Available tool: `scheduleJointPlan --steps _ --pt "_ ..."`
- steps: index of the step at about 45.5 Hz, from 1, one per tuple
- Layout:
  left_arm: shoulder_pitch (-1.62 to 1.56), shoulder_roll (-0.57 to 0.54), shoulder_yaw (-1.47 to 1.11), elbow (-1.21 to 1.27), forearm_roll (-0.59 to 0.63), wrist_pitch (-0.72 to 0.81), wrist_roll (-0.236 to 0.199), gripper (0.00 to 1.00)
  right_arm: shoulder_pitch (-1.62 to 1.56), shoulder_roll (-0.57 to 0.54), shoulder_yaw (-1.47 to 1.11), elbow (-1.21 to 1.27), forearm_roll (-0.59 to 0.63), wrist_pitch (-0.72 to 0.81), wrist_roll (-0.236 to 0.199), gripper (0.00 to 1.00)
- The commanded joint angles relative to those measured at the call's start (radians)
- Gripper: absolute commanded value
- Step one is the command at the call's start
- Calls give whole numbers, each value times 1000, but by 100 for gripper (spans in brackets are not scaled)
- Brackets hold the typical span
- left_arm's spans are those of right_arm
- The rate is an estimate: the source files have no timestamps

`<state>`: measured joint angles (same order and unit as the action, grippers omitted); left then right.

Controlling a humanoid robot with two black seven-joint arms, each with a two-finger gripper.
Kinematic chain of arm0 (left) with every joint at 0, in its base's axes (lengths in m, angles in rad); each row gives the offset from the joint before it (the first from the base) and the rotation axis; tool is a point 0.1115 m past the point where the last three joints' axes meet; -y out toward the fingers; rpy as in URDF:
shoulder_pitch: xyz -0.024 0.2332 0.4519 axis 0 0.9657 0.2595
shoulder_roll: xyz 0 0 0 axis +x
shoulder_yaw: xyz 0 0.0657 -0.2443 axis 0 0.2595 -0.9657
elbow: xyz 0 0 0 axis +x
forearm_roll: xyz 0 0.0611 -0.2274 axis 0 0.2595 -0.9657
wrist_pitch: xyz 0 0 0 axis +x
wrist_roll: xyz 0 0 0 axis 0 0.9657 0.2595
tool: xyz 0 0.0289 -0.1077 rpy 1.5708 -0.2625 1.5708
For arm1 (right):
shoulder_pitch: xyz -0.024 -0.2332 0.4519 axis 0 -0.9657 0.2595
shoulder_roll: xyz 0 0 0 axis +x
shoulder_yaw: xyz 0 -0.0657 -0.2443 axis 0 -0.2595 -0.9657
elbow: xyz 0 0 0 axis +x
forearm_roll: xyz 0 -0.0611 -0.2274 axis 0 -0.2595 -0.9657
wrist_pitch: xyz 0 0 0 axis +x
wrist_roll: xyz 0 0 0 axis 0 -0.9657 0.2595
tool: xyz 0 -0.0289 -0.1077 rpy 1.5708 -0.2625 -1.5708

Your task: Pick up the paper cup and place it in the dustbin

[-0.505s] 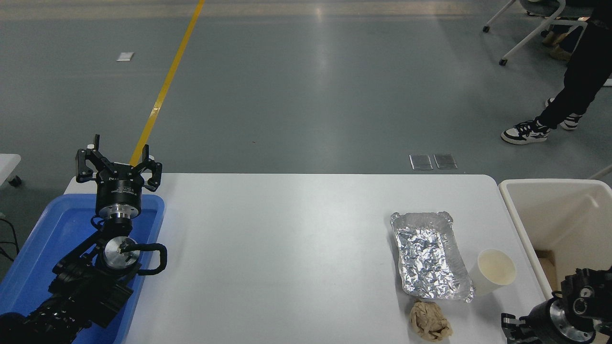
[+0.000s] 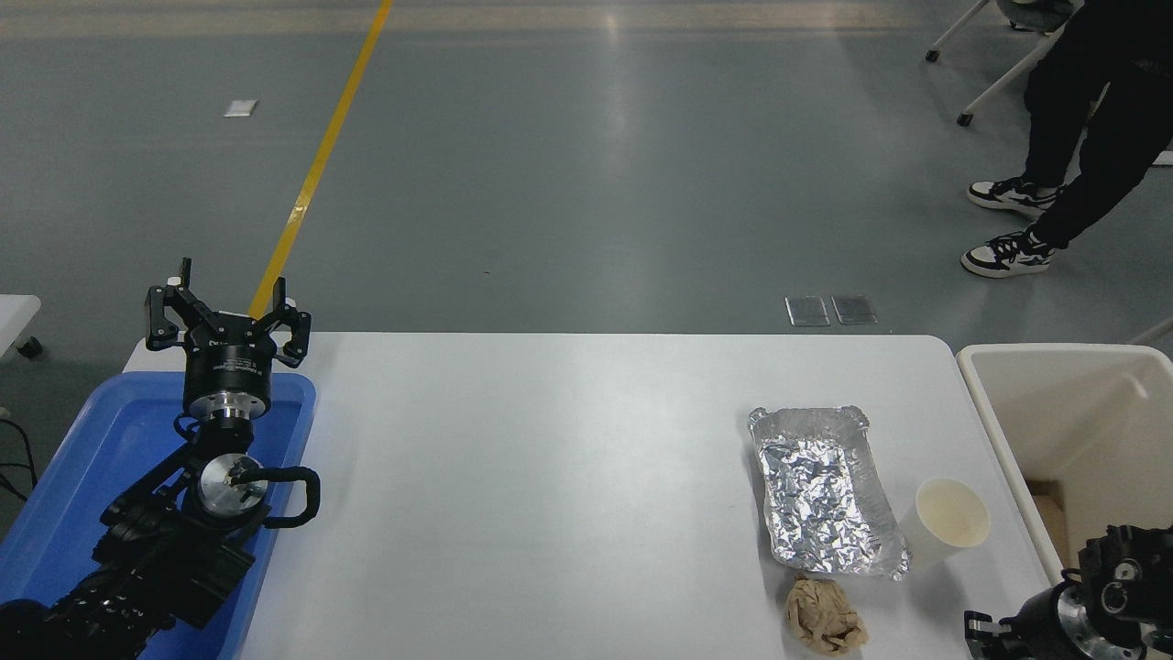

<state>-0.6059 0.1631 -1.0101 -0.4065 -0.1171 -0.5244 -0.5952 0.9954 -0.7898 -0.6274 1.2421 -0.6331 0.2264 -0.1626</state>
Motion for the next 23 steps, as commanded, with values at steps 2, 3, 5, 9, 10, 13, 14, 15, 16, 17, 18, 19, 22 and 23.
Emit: scheduleJointPlan --steps 2,3,5,9,10,13,14,15,16,17,18,19,22,23 --pt "-2 4 7 0 -1 0 -2 99 18 -55 0 16 4 10 -3 100" --pt "0 3 7 0 -1 0 0 99 26 -68 1 17 4 10 -3 100" --pt "-2 4 8 0 -1 0 0 99 49 -92 2 28 6 14 -9 100" --pt "0 4 8 0 -1 0 0 99 121 -167 0 85 6 59 -32 100" --pt "-2 4 8 0 -1 0 0 99 141 -190 0 101 6 73 -37 100" --pt "-2 4 8 0 -1 0 0 99 207 -262 0 152 6 115 -49 100" --pt "-2 4 8 0 -1 0 0 99 228 -284 -2 169 6 132 -51 100" --pt "-2 4 8 0 -1 -2 0 99 253 -305 -2 186 6 149 -55 100" --pt "-2 4 8 0 -1 0 0 99 278 -322 -2 198 6 165 -60 100" --pt "-2 4 8 0 -1 0 0 99 305 -341 -2 210 6 180 -64 100" --pt "-2 4 8 0 -1 0 0 99 330 -351 -2 218 7 191 -69 100" --pt "-2 3 8 0 -1 0 0 99 356 -361 -3 223 10 200 -75 100" --pt "-2 4 8 0 1 -2 0 99 436 -365 -23 226 39 214 -98 100" --pt "-2 4 8 0 1 -2 0 99 455 -365 -31 226 52 215 -106 100"
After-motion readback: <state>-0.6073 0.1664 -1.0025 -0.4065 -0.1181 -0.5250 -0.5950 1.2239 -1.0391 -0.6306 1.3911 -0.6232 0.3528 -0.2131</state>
